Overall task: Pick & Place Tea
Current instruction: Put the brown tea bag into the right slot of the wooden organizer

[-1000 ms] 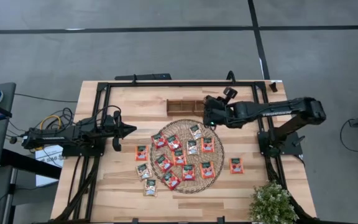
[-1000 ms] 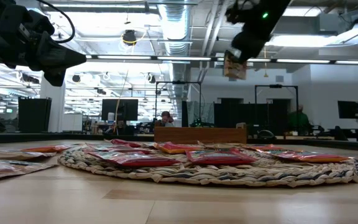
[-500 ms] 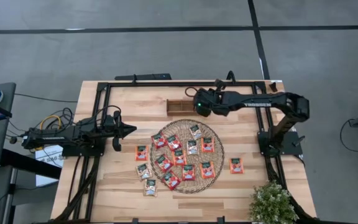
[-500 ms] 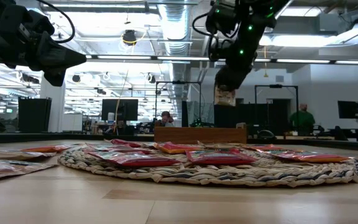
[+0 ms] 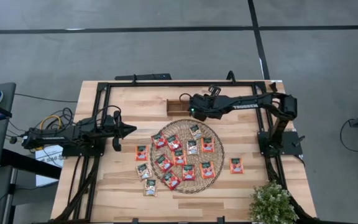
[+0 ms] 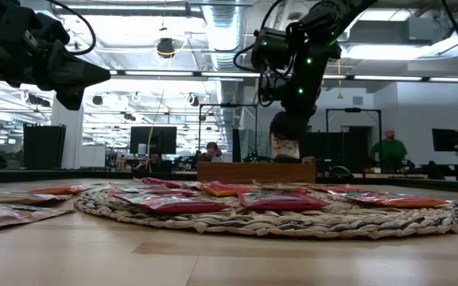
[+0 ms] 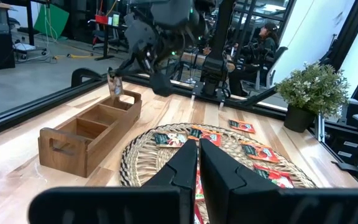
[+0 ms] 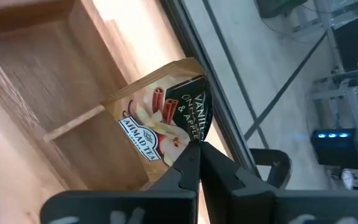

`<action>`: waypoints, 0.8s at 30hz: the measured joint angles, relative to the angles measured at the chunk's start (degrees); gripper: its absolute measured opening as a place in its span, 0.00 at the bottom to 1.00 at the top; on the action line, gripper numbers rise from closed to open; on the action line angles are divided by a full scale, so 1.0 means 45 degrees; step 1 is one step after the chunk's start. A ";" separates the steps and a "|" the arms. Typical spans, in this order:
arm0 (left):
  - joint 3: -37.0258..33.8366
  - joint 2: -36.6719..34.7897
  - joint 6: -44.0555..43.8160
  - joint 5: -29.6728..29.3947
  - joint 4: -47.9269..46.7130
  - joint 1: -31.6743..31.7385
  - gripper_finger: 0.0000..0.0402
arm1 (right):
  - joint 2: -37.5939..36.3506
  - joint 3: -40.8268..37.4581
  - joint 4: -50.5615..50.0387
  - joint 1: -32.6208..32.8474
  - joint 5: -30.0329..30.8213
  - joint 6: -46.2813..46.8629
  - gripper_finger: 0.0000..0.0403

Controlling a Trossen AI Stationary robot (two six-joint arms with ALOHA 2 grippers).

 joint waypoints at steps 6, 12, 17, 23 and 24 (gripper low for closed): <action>0.0005 -0.0001 0.0002 0.0005 0.0000 0.0001 0.02 | -0.0070 0.0005 -0.0189 0.0014 0.0676 0.0314 0.00; 0.0001 -0.0004 0.0239 0.0004 0.0000 -0.0003 0.02 | -0.0039 -0.0138 -0.0048 0.0076 0.0500 0.0507 0.00; 0.0003 -0.0004 0.0238 0.0002 0.0000 -0.0001 0.02 | -0.0043 -0.0576 -0.0004 0.0115 0.0590 0.0993 0.00; 0.0003 -0.0002 0.0233 0.0001 0.0000 -0.0002 0.02 | -0.0053 -0.0810 0.0264 0.0193 0.0614 0.1005 0.00; 0.0003 -0.0004 0.0233 0.0002 0.0000 -0.0004 0.02 | -0.0053 -0.0810 0.0352 0.0219 0.0614 0.1007 0.00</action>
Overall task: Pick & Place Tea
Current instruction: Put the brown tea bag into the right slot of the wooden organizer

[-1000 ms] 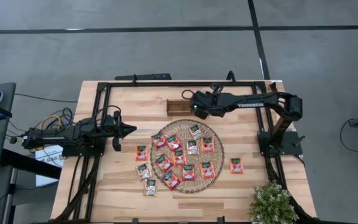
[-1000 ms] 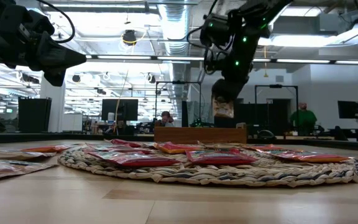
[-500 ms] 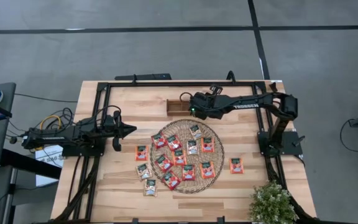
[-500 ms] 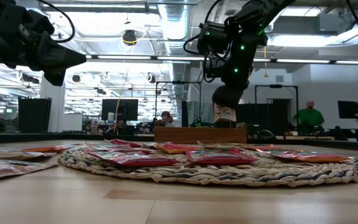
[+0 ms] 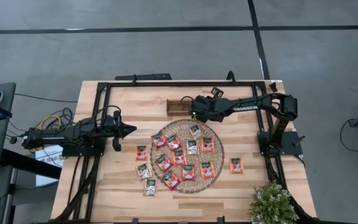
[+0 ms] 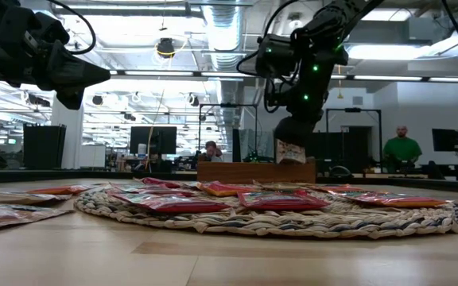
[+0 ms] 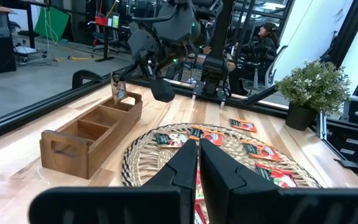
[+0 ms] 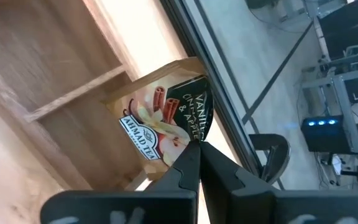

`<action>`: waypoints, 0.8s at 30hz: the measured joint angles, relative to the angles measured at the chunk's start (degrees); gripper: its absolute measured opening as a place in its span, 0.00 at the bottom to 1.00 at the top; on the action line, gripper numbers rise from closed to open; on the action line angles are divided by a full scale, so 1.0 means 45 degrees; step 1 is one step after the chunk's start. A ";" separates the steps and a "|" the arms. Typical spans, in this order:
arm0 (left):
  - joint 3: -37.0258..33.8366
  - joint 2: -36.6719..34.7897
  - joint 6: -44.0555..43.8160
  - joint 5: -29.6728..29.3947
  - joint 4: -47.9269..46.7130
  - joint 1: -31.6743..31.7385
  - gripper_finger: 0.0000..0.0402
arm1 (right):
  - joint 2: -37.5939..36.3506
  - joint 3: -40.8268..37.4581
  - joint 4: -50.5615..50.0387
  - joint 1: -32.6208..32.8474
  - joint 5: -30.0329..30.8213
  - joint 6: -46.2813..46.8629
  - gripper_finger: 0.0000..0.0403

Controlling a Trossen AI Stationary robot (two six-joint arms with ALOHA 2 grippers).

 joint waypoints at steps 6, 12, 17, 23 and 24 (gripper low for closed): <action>0.0002 0.0001 -0.0005 0.0002 0.0000 0.0005 0.02 | -0.0005 0.0000 0.0258 0.0021 0.0000 -0.0008 0.00; 0.0000 0.0003 -0.0010 -0.0001 0.0003 0.0001 0.02 | -0.0010 0.0000 0.0254 -0.0150 -0.0005 -0.0010 0.00; 0.0002 0.0000 -0.0014 0.0003 0.0005 0.0005 0.02 | -0.0015 0.0000 0.0225 -0.0296 -0.0401 -0.0012 0.00; 0.0002 0.0005 -0.0019 0.0002 0.0005 0.0005 0.02 | -0.0019 0.0000 0.0225 -0.0368 -0.0408 -0.0019 0.00; 0.0000 0.0000 -0.0019 0.0003 0.0005 0.0000 0.02 | -0.0019 0.0000 0.0225 -0.0395 -0.0411 -0.0019 0.00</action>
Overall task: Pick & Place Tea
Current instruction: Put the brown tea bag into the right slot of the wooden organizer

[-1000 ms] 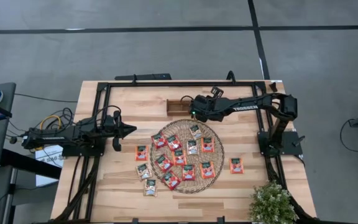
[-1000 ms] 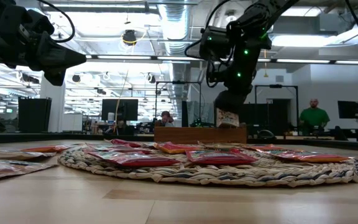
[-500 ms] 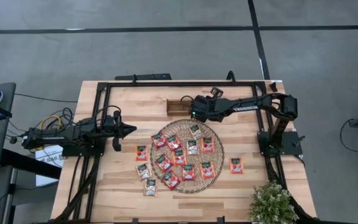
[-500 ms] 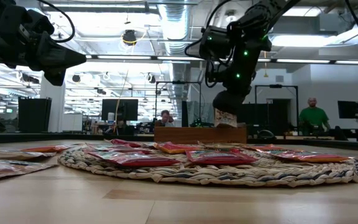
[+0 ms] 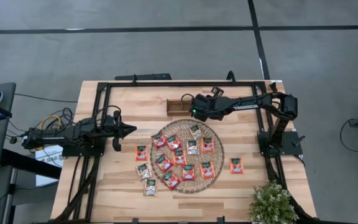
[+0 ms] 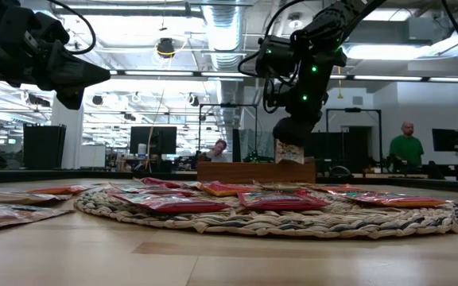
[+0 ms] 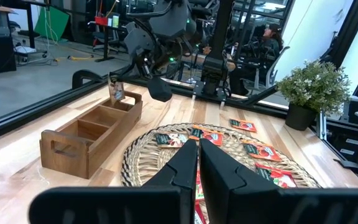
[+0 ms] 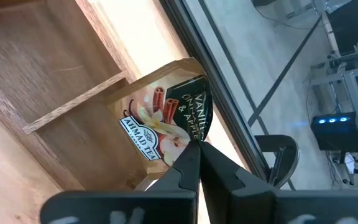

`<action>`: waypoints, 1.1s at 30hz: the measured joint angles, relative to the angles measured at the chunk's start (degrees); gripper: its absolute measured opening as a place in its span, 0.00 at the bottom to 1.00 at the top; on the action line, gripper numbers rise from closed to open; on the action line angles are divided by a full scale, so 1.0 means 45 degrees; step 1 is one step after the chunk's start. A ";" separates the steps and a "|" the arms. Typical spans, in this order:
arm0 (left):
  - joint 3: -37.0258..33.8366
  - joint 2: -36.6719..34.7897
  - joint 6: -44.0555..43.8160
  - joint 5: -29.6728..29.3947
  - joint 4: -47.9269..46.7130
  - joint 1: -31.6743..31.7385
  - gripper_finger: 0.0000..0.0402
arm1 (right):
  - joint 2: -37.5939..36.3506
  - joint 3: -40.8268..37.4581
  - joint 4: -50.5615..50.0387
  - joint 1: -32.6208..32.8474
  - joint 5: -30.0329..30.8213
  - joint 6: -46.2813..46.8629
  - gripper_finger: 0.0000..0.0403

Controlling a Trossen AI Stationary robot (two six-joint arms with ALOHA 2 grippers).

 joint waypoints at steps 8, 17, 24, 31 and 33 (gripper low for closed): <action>-0.0001 0.0001 -0.0073 -0.0003 0.0000 0.0005 0.02 | 0.0000 0.0000 0.0010 -0.0246 -0.0337 0.0000 0.07; -0.0001 0.0000 -0.0068 0.0000 0.0000 0.0005 0.02 | 0.0000 0.0000 0.0005 -0.0418 -0.0356 -0.0103 0.22; 0.0001 0.0000 -0.0063 0.0000 0.0002 0.0005 0.02 | 0.0000 0.0098 -0.0597 -0.0309 -0.0166 -0.0443 0.24; 0.0000 0.0000 -0.0058 0.0000 0.0000 0.0005 0.02 | -0.0350 0.1252 -0.2300 0.0872 0.0010 -0.1871 0.24; -0.0002 0.0001 -0.0053 -0.0001 0.0000 0.0005 0.02 | -0.0867 0.1341 -0.2296 0.1389 -0.0583 -0.2447 0.24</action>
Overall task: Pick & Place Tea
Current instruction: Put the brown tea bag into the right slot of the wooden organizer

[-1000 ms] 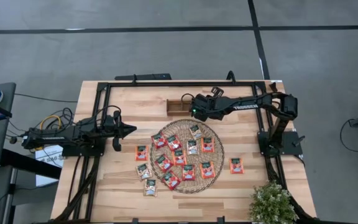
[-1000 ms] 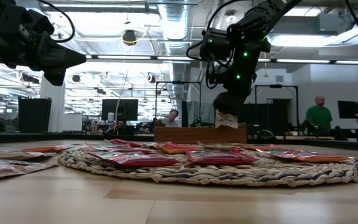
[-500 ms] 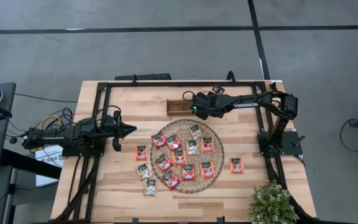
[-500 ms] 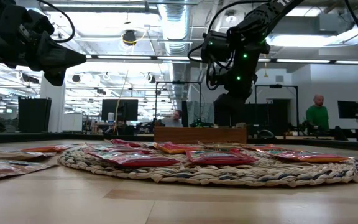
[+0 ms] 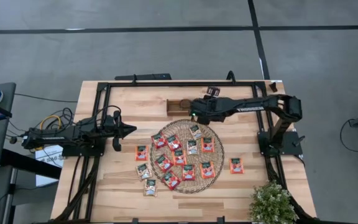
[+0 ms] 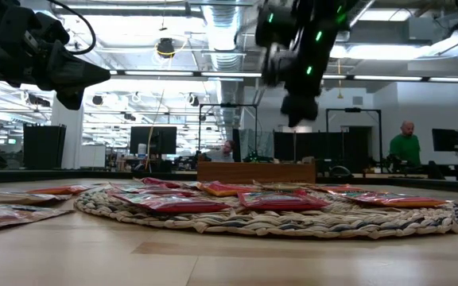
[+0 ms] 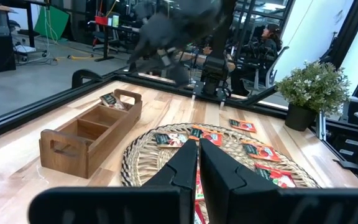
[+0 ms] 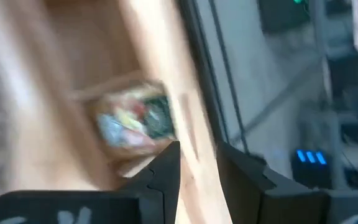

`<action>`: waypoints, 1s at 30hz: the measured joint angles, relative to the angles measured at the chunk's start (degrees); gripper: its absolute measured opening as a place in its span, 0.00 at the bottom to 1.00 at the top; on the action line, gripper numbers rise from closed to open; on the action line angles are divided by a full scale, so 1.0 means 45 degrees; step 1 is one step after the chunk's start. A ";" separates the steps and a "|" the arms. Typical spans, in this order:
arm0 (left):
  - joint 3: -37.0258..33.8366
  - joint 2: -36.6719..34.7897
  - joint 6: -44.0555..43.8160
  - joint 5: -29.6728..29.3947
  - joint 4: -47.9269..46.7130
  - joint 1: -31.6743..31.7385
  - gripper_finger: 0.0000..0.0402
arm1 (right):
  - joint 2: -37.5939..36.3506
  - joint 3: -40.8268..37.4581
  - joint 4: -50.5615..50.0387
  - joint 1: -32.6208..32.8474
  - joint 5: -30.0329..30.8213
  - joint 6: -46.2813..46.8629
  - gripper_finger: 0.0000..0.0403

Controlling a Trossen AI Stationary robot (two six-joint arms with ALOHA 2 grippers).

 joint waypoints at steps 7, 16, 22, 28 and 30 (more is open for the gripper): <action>0.0004 0.0004 0.0084 -0.0001 -0.0005 -0.0004 0.02 | -0.1559 -0.0046 -0.0079 0.1034 -0.5603 -0.0667 0.24; 0.0005 -0.0001 0.0077 0.0005 -0.0063 -0.0002 0.02 | -0.0591 -0.0495 0.0801 0.1029 -0.7424 -0.1650 0.24; 0.0001 0.0004 0.0072 0.0109 -0.0083 0.0000 0.02 | 0.0600 -0.0476 0.1319 0.0515 -0.7653 -0.2459 0.24; 0.0003 0.0001 0.0067 0.0108 -0.0090 -0.0005 0.02 | 0.1124 -0.0481 0.1395 0.0049 -0.7699 -0.2464 0.27; 0.0005 0.0003 0.0072 0.0108 -0.0088 -0.0004 0.02 | 0.1134 -0.0484 0.1401 0.0050 -0.7753 -0.2472 0.30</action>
